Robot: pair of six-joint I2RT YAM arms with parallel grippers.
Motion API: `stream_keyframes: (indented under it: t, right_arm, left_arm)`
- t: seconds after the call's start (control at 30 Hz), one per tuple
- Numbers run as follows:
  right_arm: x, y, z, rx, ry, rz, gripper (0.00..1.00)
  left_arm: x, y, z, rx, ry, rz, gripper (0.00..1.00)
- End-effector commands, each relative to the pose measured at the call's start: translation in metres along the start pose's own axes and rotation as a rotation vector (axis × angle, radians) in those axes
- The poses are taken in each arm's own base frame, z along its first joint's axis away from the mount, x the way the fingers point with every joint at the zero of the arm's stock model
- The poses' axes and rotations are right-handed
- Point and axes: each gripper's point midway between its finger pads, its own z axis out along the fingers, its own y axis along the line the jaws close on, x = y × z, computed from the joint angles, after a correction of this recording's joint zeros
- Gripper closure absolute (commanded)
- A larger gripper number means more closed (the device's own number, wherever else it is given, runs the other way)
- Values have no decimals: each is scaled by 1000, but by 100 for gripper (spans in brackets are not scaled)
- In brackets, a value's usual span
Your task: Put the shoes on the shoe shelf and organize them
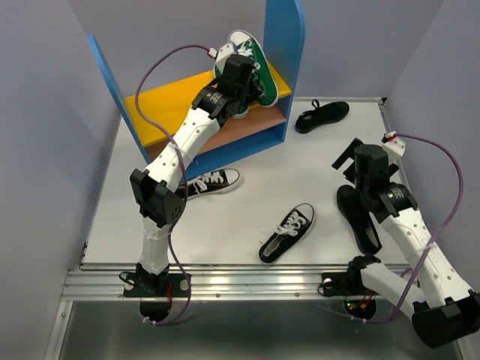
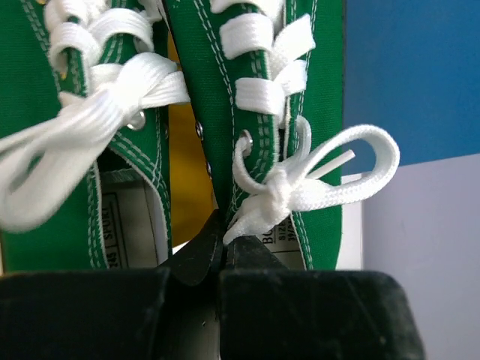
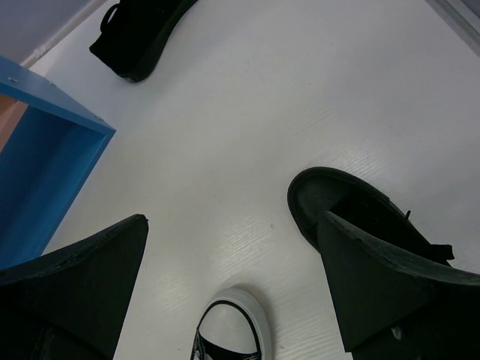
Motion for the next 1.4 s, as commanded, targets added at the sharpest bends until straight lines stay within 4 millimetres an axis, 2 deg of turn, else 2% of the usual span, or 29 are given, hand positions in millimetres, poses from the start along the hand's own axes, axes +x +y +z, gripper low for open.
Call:
stream_keyframes:
  t: [0.0,0.07,0.13,0.17,0.2,0.23,0.5,0.63,0.73,0.83,0.87,0.93,1.0,1.03,1.07,1.1,1.13,1.17,1.2,1.23,1.27,1.3,1.33,1.37]
  right_arm:
    - [-19,2,-11,-22,-51,34,0]
    - [-19,1,-11,-18,-52,33,0]
    - [-20,0,-11,-14,-57,35,0]
    - [-20,0,-12,-14,-59,34,0]
    - [-21,0,-12,-16,-61,34,0]
    - [-20,0,-12,-13,-60,32,0]
    - [-20,-1,-12,-11,-58,26,0]
    - [-18,-1,-11,-13,-51,28,0]
    - [-16,0,-10,-13,-46,28,0]
    - [-16,0,-8,-8,-43,26,0]
    - [-15,1,-8,-8,-43,26,0]
    - [-13,1,-6,-2,-36,20,0]
    - [-12,2,-4,1,-30,20,0]
    - [-11,2,-3,-1,-27,23,0]
    - [-11,2,-4,-5,-29,25,0]
    - [-11,2,-4,-3,-30,24,0]
    - [-8,0,-2,-2,-30,24,0]
    - [-8,0,-2,-1,-30,24,0]
    - [-6,0,-1,-1,-27,23,0]
    - [-4,0,0,0,-23,19,0]
    - [-3,0,1,1,-20,20,0]
    - [-1,1,3,0,-14,17,0]
    - [0,2,4,-2,-11,17,0]
    - [-1,3,4,-5,-12,20,0]
  left_arm:
    - [-37,-39,-14,148,-96,-36,100]
    - [-30,-41,-9,168,-72,-20,98]
    - [-27,-41,-7,171,-63,-15,78]
    - [-26,-41,-6,173,-61,-9,54]
    - [-27,-42,-6,179,-61,-8,46]
    - [-27,-44,-7,187,-62,-6,42]
    - [-43,-63,-22,269,-98,47,40]
    - [-55,-81,-47,325,-149,133,42]
    - [-68,-99,-89,347,-235,247,43]
    - [-58,-110,-121,315,-273,334,43]
    - [-59,-114,-142,318,-291,365,43]
    - [-54,-115,-158,334,-285,385,42]
    - [-41,-112,-179,374,-245,429,42]
    - [-15,-99,-170,354,-185,481,42]
    - [-12,-96,-189,399,-172,504,42]
    - [-2,-86,-191,397,-146,522,42]
    - [21,-61,-187,372,-83,566,42]
    - [35,-45,-183,340,-47,592,41]
    - [50,-23,-179,294,5,618,41]
    - [74,10,-172,227,72,662,41]
    - [86,37,-168,150,105,695,41]
    - [108,74,-161,64,163,719,39]
    - [107,82,-162,25,165,719,39]
    - [124,117,-160,-52,230,760,36]
